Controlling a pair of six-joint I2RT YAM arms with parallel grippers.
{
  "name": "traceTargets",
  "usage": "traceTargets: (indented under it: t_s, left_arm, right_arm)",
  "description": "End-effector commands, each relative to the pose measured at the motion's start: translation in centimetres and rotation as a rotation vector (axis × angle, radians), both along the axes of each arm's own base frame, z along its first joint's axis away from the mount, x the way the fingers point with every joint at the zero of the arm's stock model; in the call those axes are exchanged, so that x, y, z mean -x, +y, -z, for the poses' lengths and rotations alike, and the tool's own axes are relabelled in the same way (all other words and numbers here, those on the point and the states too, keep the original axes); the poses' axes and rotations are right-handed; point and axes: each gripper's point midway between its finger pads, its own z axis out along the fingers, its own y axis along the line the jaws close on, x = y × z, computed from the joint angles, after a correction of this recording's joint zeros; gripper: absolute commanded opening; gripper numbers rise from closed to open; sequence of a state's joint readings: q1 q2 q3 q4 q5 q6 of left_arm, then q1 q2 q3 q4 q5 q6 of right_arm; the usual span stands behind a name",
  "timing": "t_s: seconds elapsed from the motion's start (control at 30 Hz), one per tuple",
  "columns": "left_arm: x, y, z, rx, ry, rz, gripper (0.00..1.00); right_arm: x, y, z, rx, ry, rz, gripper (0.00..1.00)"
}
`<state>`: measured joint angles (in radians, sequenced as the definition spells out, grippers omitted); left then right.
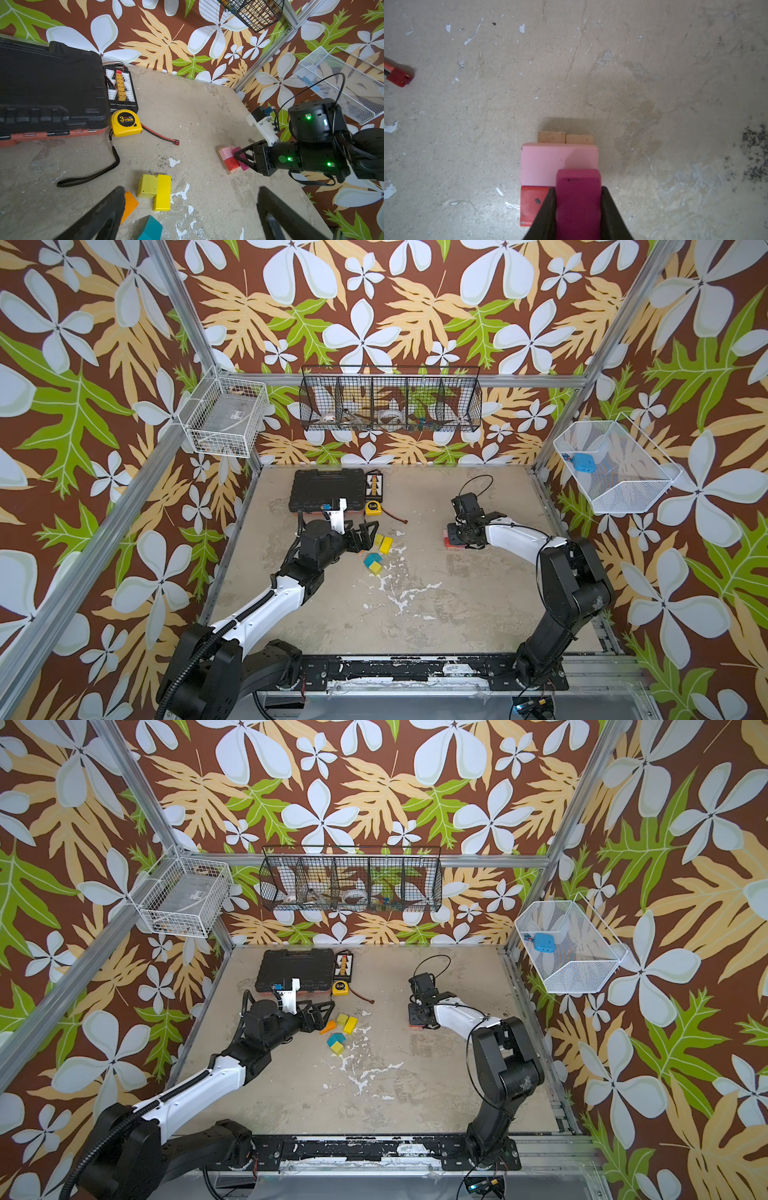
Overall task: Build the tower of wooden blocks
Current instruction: 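Lower the magenta block onto the pink and red blocks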
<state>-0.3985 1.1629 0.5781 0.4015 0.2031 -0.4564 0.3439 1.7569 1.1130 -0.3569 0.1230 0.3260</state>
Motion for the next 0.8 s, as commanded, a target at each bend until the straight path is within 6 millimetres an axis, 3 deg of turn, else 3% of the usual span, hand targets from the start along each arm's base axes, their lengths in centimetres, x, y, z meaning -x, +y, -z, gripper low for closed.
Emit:
traceTargets:
  t_s: [0.0,0.77]
  left_arm:
    - [-0.18,-0.21,-1.3,0.026,-0.036,0.007,1.0]
    - [-0.21,-0.49,-1.0,0.031,-0.027,0.02,1.0]
  right_arm:
    - [-0.12,0.11,-0.14,-0.038,-0.001,0.008,0.0]
    - [-0.3,0.32,0.01,-0.108,0.008,0.016,0.0]
